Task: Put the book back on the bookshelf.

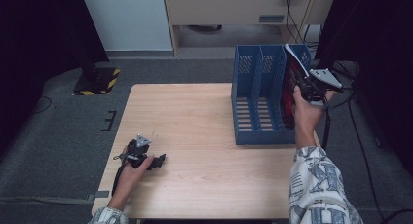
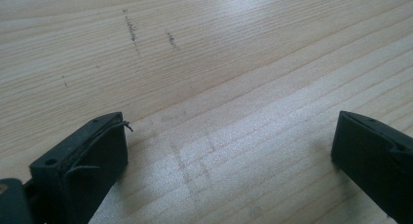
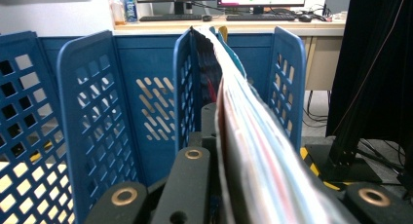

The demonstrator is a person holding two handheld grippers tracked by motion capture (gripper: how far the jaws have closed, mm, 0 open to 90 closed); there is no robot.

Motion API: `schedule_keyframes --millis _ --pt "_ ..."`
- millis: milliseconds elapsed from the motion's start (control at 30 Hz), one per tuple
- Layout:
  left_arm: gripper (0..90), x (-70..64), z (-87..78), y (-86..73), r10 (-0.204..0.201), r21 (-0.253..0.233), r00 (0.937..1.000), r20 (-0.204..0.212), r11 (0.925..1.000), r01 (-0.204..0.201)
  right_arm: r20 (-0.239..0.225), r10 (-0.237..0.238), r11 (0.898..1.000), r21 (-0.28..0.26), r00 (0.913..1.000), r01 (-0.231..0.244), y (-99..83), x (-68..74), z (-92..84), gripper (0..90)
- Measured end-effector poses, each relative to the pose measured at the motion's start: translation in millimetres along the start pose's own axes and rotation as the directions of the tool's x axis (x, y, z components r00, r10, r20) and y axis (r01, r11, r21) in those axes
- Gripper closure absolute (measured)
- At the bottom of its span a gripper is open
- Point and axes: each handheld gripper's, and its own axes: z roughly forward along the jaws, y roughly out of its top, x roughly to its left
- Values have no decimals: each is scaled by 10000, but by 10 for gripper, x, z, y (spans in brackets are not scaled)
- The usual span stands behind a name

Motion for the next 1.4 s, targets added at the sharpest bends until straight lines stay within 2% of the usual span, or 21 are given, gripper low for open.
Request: schedule_keyframes --millis 267,500,800,900,1200,1300,1400 --pt "0 0 0 0 0 1 10000 -2 10000 0 -127 31 9999 113 9999 -29 -26 31 -23 796" --pt "0 0 0 0 2 1 10000 -2 10000 -2 -316 65 10000 22 9995 -64 -37 74 -50 699" --pt "0 0 0 0 -1 3 10000 1 10000 1 -314 20 9999 148 9995 -16 -49 94 -52 529" --pt "0 0 0 0 1 2 10000 1 10000 -1 -237 132 9998 146 9996 -129 -55 86 -62 458" --pt "0 0 -1 0 3 5 10000 0 10000 -3 -285 -69 9994 351 9996 79 -52 93 -96 230" --pt "0 0 -1 0 6 3 10000 -2 10000 -6 55 -317 9975 635 9995 313 -54 103 -110 189" --pt "0 0 -1 -1 4 1 10000 -5 10000 -4 -94 -216 9973 704 9997 222 -25 95 -166 166"
